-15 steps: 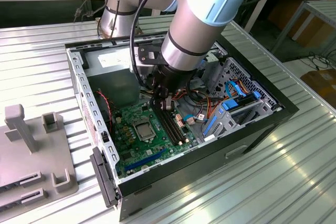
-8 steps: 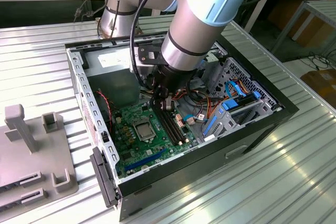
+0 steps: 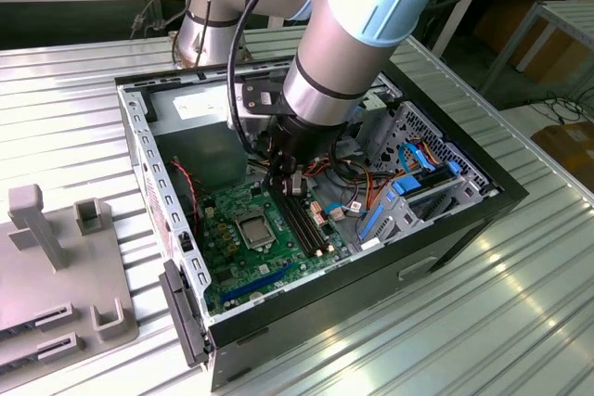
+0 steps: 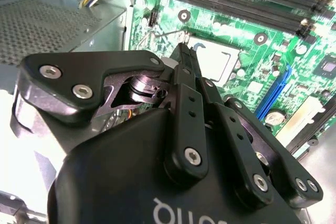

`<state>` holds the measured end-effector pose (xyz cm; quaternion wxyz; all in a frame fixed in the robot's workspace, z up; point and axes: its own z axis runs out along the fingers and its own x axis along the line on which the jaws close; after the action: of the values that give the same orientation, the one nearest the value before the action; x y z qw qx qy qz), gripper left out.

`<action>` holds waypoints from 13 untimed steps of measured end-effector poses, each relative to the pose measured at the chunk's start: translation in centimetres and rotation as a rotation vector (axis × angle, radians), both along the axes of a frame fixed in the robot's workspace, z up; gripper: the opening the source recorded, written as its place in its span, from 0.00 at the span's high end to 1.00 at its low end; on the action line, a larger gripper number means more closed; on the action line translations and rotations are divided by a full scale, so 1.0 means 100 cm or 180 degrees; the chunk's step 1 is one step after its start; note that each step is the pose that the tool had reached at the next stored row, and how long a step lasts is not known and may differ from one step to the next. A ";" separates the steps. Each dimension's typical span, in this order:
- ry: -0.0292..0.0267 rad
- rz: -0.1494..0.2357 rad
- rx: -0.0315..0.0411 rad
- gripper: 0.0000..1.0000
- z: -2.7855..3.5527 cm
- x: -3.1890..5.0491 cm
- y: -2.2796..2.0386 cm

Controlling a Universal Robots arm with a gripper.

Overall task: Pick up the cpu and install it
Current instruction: 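Close the cpu cover, then install the first cpu locking lever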

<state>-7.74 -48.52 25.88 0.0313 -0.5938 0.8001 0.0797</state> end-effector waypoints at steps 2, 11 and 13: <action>-0.0001 0.0000 0.0000 0.89 -0.0001 -0.0092 -0.0004; -0.0001 0.0000 0.0000 0.89 -0.0004 -0.0149 -0.0005; -0.0001 0.0000 0.0000 0.89 -0.0004 -0.0149 -0.0005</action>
<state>-9.23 -48.58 25.84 0.0314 -0.5938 0.8000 0.0797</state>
